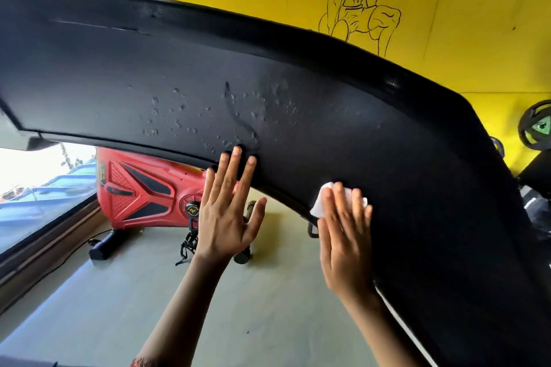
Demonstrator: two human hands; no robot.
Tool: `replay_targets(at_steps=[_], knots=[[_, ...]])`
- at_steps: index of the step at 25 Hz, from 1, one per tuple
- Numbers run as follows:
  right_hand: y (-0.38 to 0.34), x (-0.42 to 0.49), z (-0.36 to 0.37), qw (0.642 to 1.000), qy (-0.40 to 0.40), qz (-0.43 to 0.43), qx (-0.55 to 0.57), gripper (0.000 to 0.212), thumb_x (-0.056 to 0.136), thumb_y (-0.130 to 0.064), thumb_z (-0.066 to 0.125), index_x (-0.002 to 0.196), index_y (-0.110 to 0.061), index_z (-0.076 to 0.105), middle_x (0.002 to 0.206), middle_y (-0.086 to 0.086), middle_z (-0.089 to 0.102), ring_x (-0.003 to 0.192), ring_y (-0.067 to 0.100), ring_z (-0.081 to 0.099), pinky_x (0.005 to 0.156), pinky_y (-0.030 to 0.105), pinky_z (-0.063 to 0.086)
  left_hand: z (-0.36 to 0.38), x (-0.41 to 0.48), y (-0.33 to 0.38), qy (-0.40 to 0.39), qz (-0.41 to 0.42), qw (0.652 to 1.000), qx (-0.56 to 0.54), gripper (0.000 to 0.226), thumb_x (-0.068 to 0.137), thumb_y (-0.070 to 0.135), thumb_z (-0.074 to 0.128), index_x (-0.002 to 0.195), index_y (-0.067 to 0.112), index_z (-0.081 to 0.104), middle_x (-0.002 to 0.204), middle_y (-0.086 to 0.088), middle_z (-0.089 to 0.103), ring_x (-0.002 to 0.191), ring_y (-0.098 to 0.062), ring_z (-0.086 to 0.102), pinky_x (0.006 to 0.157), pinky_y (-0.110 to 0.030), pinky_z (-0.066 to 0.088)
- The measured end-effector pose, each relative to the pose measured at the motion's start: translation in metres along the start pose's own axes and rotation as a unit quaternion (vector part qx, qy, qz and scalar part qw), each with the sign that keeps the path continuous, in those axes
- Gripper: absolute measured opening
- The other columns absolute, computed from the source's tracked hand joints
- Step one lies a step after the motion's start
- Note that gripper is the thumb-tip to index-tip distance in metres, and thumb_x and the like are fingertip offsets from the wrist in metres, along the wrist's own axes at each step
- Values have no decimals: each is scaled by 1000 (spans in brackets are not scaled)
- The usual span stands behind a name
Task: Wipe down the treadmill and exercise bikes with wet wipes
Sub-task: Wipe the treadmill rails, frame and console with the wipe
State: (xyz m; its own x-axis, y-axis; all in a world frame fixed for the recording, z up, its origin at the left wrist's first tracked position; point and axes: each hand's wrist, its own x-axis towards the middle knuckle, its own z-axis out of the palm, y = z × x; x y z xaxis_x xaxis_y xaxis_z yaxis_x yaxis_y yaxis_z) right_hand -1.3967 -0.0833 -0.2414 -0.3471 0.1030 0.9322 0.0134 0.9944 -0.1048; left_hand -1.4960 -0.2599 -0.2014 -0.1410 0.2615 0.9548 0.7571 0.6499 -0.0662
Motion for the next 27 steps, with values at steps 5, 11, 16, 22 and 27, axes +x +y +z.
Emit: replay_targets(at_steps=[5,11,16,22,27], knots=[[-53,69,11,982,-30,-185,12,45,102,-25,35,146,-18,37,154,-6,28,143,17,25,117,36,14,-16,11,-28,20,-52,998,-1,63,94,39,40,150,17,23,159,-4,12,148,-22,9,120,-39,10],[-65,55,19,993,6,-118,-12,47,100,-21,39,147,-17,34,154,-2,28,141,24,29,116,39,14,-28,26,-53,44,-91,995,22,68,94,52,39,147,11,27,156,-9,17,148,-22,6,120,-39,5],[-87,127,16,983,-1,-181,-13,48,100,-22,43,148,-18,34,155,-5,27,144,17,22,118,37,12,-39,37,-72,77,-147,986,17,66,93,47,42,148,13,27,157,-12,17,148,-22,7,120,-37,3],[-93,95,20,985,-5,-171,-26,50,100,-23,41,149,-15,31,156,-1,25,144,21,22,118,39,11,-41,44,-73,82,-140,987,18,65,96,50,35,148,12,26,157,-12,17,148,-19,4,120,-34,3],[-97,165,8,985,27,-169,-9,55,96,-16,52,148,-15,34,155,-2,29,144,19,22,119,39,11,-39,51,-67,91,-135,986,26,65,97,48,33,148,10,25,157,-12,17,148,-24,8,120,-37,6]])
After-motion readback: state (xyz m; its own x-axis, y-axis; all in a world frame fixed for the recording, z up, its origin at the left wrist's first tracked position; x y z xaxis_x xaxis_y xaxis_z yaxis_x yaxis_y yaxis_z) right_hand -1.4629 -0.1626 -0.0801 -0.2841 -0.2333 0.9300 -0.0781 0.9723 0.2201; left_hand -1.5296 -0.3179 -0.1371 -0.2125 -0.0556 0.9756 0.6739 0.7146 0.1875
